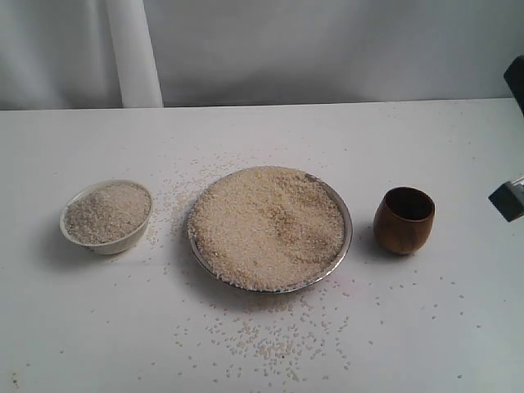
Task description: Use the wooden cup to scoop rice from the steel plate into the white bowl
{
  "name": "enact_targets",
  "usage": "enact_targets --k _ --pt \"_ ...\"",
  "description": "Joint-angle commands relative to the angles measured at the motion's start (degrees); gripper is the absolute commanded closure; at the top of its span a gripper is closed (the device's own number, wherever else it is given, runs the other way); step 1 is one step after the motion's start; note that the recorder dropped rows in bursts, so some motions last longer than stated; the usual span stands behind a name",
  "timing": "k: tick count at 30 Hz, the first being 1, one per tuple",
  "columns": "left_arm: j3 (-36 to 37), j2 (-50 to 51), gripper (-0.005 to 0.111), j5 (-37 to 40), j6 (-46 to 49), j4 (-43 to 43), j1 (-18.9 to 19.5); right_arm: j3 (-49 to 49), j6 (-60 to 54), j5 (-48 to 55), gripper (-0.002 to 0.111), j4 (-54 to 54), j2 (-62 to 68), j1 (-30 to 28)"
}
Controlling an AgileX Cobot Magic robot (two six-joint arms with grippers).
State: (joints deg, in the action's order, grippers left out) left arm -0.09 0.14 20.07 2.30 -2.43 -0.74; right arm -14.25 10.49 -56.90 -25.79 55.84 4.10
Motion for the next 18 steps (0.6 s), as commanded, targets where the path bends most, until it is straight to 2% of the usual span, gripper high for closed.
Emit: enact_targets --k 1,5,8,13,18 --pt "0.1 -0.1 0.107 -0.3 -0.2 0.0 -0.1 0.4 0.0 4.2 0.108 -0.2 -4.6 -0.3" --pt "0.1 -0.1 0.107 -0.3 -0.2 0.0 -0.1 0.4 0.0 7.5 0.108 0.2 -13.2 -3.2" --pt "0.1 -0.1 0.107 -0.3 -0.2 0.0 -0.1 0.4 2.3 14.1 0.108 4.2 -21.4 -6.8" --pt "0.1 -0.1 0.107 -0.3 -0.2 0.0 -0.1 0.4 18.8 36.7 0.108 5.9 -31.8 -10.3" --pt "0.1 -0.1 0.107 -0.3 -0.2 0.0 -0.1 0.4 19.3 56.4 0.108 5.6 -38.7 -11.0"
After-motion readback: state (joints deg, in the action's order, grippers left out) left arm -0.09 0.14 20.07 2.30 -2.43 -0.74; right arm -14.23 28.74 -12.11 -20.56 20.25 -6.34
